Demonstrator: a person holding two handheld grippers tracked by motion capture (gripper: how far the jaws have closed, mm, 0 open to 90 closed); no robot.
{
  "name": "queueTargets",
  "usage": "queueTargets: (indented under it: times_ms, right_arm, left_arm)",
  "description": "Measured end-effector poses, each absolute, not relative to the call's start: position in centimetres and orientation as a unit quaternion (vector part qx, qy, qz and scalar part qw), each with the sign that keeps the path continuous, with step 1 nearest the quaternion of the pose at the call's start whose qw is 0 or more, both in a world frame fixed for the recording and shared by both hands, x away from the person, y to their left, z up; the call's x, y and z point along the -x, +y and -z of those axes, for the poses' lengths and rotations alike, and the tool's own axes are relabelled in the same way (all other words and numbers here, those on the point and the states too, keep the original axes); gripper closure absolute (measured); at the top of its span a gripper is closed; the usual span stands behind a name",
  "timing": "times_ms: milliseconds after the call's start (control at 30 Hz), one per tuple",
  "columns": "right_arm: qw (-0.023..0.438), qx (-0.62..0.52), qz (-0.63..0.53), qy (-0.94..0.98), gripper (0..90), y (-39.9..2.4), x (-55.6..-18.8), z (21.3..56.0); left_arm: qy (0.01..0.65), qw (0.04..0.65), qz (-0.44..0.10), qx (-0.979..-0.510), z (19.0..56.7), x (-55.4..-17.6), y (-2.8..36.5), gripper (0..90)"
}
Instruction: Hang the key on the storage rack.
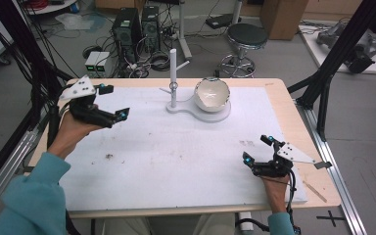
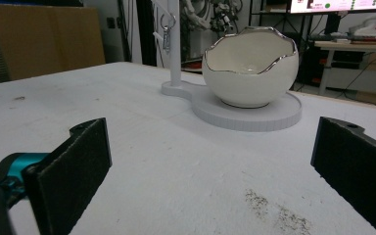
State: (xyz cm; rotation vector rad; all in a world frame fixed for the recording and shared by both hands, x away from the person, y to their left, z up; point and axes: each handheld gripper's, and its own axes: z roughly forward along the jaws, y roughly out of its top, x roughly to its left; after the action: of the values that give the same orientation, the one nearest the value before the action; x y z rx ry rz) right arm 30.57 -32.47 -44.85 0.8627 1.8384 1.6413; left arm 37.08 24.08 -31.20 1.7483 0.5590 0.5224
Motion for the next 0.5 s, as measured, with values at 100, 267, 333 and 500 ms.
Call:
queueTargets:
  times_ms: [100,267,333,500]
  right_arm:
    - [0.263,-0.319,-0.606,0.679,0.6,-32.5,-30.6,44.8]
    - [0.264,-0.319,-0.605,0.679,0.6,-32.4,-30.6,44.9]
    - [0.261,-0.322,-0.606,0.678,0.6,-32.5,-30.6,44.8]
    - [0.267,-0.32,-0.604,0.679,0.6,-32.4,-30.6,44.8]
  left_arm:
    - [0.247,0.594,-0.223,-0.733,32.6,-35.4,25.3,1.7]
    - [0.261,0.606,-0.225,-0.717,35.8,-32.8,26.7,1.6]
    - [0.267,0.605,-0.224,-0.716,37.0,-32.0,27.0,1.7]
    - [0.27,0.619,-0.247,-0.695,40.0,-29.4,27.4,1.7]
